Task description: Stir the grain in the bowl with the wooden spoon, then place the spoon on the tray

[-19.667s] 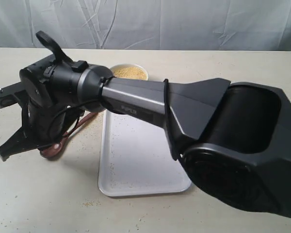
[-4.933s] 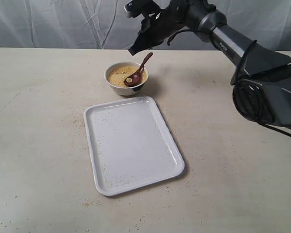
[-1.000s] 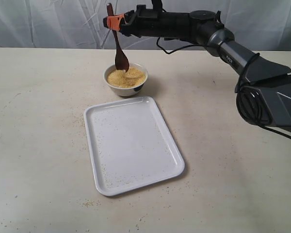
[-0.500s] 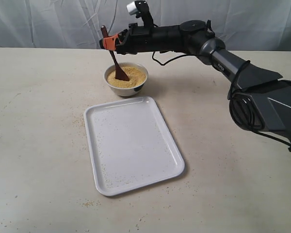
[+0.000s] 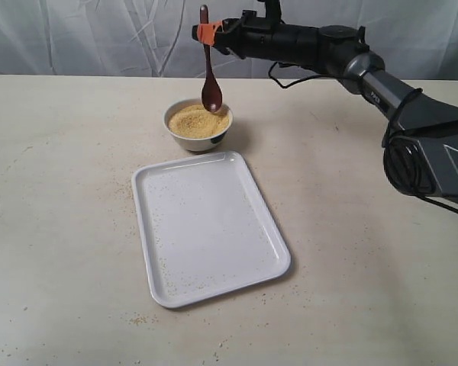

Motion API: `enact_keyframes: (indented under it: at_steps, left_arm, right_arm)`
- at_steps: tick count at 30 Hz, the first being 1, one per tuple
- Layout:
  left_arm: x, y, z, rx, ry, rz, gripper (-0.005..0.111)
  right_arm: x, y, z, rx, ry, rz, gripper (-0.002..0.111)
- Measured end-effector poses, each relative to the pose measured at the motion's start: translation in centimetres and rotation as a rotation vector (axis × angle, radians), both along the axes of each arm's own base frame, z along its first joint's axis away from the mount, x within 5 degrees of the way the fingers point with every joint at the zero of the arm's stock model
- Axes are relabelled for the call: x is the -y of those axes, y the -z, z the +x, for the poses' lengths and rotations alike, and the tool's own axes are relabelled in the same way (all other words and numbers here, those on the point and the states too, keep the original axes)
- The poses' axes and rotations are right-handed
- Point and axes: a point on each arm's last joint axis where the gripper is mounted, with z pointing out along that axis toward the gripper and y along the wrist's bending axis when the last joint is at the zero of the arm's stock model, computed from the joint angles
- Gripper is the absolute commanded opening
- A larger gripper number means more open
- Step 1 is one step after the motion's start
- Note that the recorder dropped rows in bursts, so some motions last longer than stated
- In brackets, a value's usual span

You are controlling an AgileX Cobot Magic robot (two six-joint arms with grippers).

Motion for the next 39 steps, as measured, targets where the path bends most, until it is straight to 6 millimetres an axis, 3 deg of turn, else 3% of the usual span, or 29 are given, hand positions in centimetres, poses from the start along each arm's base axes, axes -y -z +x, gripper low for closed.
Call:
enact_keyframes:
  at_steps: [4,14,22,34,39]
  left_arm:
    - [0.0,0.0,0.0,0.000,0.000,0.000,0.000]
    - [0.0,0.0,0.0,0.000,0.000,0.000,0.000]
    - [0.0,0.0,0.0,0.000,0.000,0.000,0.000]
    - [0.0,0.0,0.0,0.000,0.000,0.000,0.000]
    - [0.0,0.0,0.0,0.000,0.000,0.000,0.000]
  right_arm:
    - [-0.2,0.6,0.1,0.021,0.018,-0.078,0.000]
    - [-3.3,1.2,-1.5,0.048,-0.064,-0.153,0.000]
    - [-3.7,1.0,-2.0,0.040,-0.101,-0.157,0.000]
    - [-2.4,-4.0,-2.0,0.113,-0.104,-0.148,0.000]
    - [-1.9,-5.8,-3.1,0.035,-0.189,-0.161,0.000]
